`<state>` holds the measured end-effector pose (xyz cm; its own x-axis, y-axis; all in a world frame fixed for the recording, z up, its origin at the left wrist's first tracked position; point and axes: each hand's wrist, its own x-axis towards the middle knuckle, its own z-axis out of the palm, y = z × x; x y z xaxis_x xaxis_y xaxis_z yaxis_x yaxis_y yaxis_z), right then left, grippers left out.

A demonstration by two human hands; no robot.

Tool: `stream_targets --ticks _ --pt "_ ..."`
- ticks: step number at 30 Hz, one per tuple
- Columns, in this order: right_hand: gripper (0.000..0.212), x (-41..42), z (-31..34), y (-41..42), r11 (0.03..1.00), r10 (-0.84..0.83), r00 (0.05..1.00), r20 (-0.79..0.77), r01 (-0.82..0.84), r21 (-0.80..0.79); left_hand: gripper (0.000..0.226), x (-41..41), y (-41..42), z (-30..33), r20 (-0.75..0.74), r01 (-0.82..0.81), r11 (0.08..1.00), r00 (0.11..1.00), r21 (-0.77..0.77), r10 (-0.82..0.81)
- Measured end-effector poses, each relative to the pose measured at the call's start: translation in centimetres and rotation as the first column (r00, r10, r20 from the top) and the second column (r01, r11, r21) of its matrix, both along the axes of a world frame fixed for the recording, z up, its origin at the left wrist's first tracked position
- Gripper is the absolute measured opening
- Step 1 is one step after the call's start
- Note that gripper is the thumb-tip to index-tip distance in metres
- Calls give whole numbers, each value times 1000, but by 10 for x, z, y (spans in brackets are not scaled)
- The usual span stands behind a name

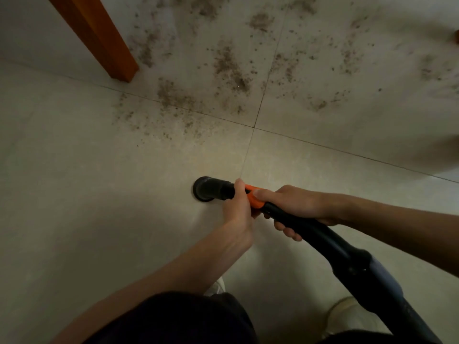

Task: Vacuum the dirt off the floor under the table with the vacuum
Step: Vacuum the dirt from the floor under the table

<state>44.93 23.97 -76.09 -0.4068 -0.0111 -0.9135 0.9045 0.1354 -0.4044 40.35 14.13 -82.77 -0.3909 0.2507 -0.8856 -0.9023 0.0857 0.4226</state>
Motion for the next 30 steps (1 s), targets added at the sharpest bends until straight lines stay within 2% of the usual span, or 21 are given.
stream_targets --ticks 8,12,14,22,26,30 --pt "50 15 -1 0 1000 -16 1000 3 16 -20 38 4 -3 9 115 -13 999 993 44 7" --pt "52 17 0 6 995 -88 995 -49 90 44 37 -2 9 13 119 17 997 993 78 -26" --pt "54 17 1 13 988 -128 989 -74 134 82 46 -5 20 15 92 54 993 994 101 -63" --pt "52 -15 0 21 950 -199 970 -139 226 215 48 -40 47 13 72 34 984 996 177 -48" --pt "54 -37 3 23 944 -181 972 -150 215 251 52 -62 48 19 101 32 986 994 162 -49" --pt "54 -45 13 39 959 -158 981 -113 179 218 48 -70 55 30 68 78 984 994 161 -90"
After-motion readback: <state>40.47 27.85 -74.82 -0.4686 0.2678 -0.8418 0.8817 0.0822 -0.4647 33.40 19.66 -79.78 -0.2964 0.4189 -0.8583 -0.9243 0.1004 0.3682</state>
